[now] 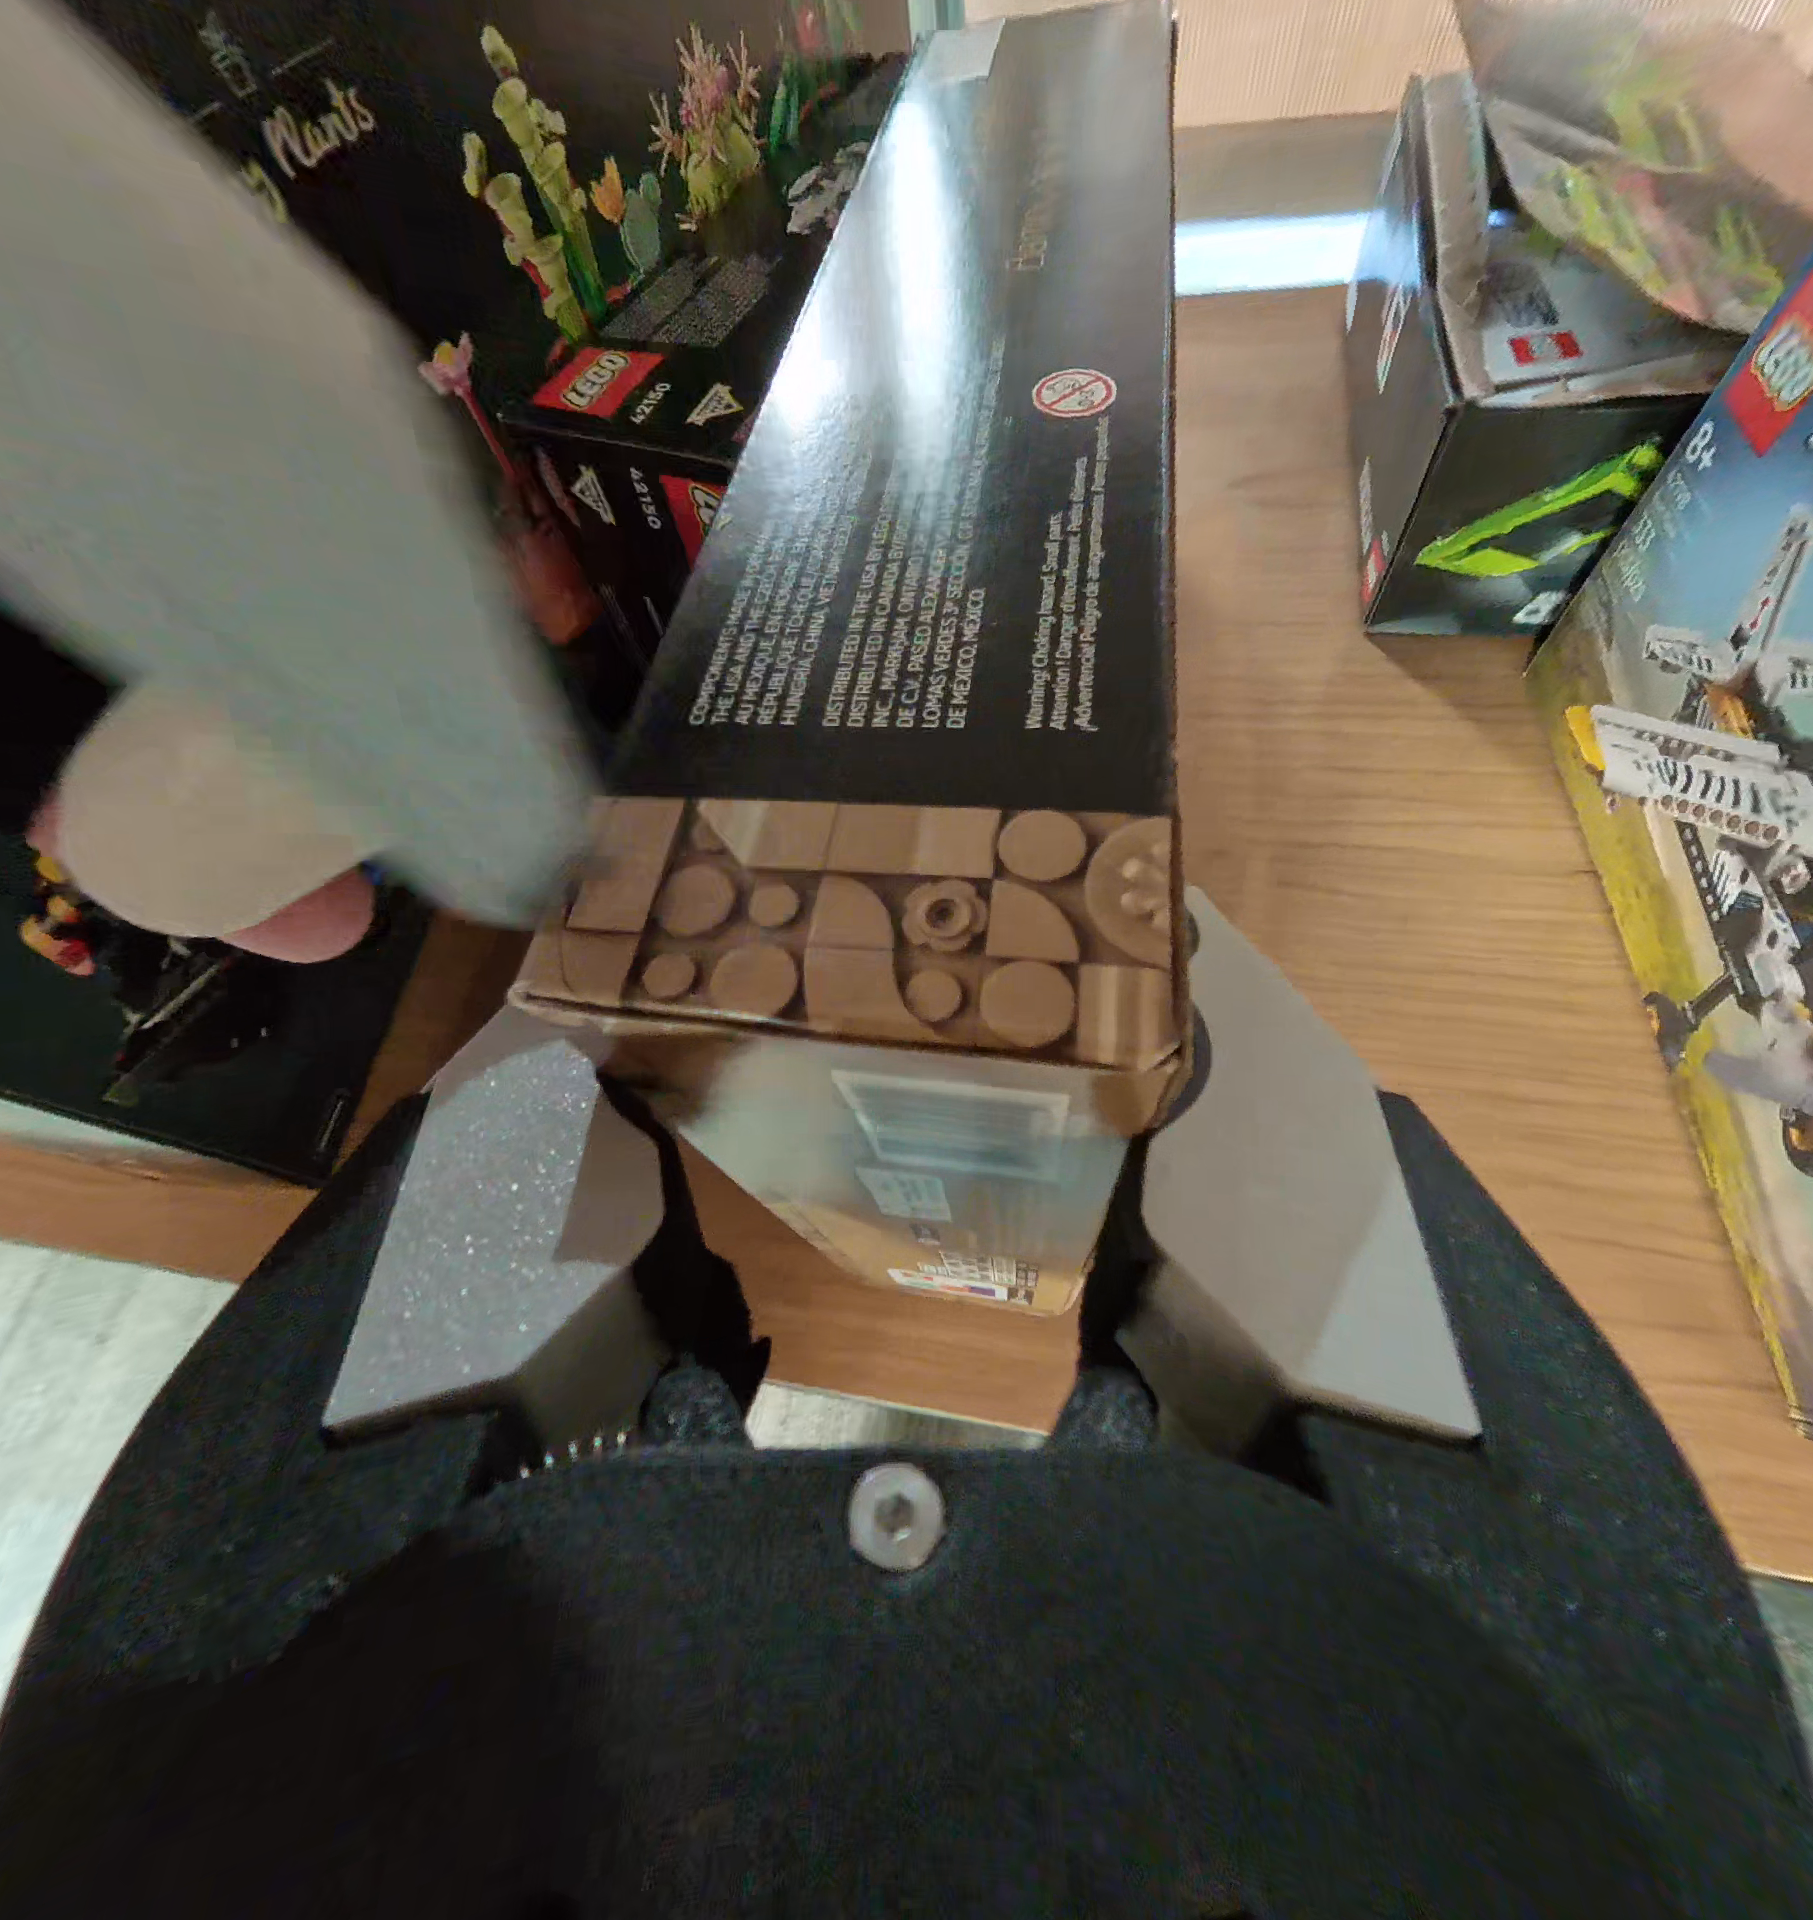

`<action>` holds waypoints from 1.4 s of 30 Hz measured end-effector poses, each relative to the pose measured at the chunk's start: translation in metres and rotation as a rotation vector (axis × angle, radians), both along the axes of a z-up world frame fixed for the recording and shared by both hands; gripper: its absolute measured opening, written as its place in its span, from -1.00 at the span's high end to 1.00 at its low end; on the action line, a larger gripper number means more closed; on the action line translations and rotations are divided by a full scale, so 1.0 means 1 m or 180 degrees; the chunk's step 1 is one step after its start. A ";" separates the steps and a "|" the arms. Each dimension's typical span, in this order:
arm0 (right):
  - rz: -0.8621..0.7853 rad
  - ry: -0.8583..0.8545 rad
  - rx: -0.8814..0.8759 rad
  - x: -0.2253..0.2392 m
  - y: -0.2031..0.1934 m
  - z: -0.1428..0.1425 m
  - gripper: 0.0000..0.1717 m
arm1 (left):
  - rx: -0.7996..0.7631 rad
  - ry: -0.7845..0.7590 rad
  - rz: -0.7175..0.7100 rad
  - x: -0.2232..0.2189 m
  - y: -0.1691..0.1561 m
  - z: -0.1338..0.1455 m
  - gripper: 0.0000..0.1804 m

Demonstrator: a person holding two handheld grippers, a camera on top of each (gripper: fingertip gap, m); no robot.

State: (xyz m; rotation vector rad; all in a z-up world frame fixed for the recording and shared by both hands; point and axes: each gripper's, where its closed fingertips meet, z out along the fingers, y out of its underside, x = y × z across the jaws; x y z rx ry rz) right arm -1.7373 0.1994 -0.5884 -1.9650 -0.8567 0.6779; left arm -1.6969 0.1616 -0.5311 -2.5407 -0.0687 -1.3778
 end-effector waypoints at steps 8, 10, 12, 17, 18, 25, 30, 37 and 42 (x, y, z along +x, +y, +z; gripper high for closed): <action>-0.0093 0.0735 -0.0697 0.037 -0.005 0.006 -0.05 | 0.0400 0.0199 -0.0318 0.000 -0.039 0.018 0.03; -0.0106 0.1024 -0.0949 0.050 -0.010 0.005 -0.05 | 0.0528 0.0329 -0.0335 -0.003 -0.037 0.016 0.02; -0.0146 0.1300 -0.1184 0.062 -0.017 0.002 -0.05 | 0.0703 0.0583 -0.0426 -0.006 -0.031 0.012 0.00; -0.0237 0.2120 -0.1827 0.094 -0.038 -0.014 -0.04 | 0.0952 0.1130 -0.0765 -0.010 -0.008 -0.007 -0.03; -0.0248 0.2266 -0.1977 0.098 -0.042 -0.020 -0.04 | 0.1004 0.1242 -0.0809 -0.011 -0.001 -0.012 -0.04; -0.0298 0.3280 -0.2691 0.127 -0.058 -0.059 -0.04 | 0.1172 0.1997 -0.1135 -0.021 0.055 -0.059 -0.11; -0.0407 0.3726 -0.2925 0.140 -0.056 -0.079 -0.06 | 0.1088 0.2553 -0.1511 -0.028 0.087 -0.102 -0.22; -0.0759 0.3402 -0.2831 0.140 -0.051 -0.097 -0.22 | 0.0604 0.2477 -0.1798 -0.026 0.092 -0.146 -0.24; -0.0845 0.3414 -0.2986 0.124 -0.076 -0.105 -0.32 | 0.0176 0.2093 -0.1803 -0.021 0.082 -0.155 -0.26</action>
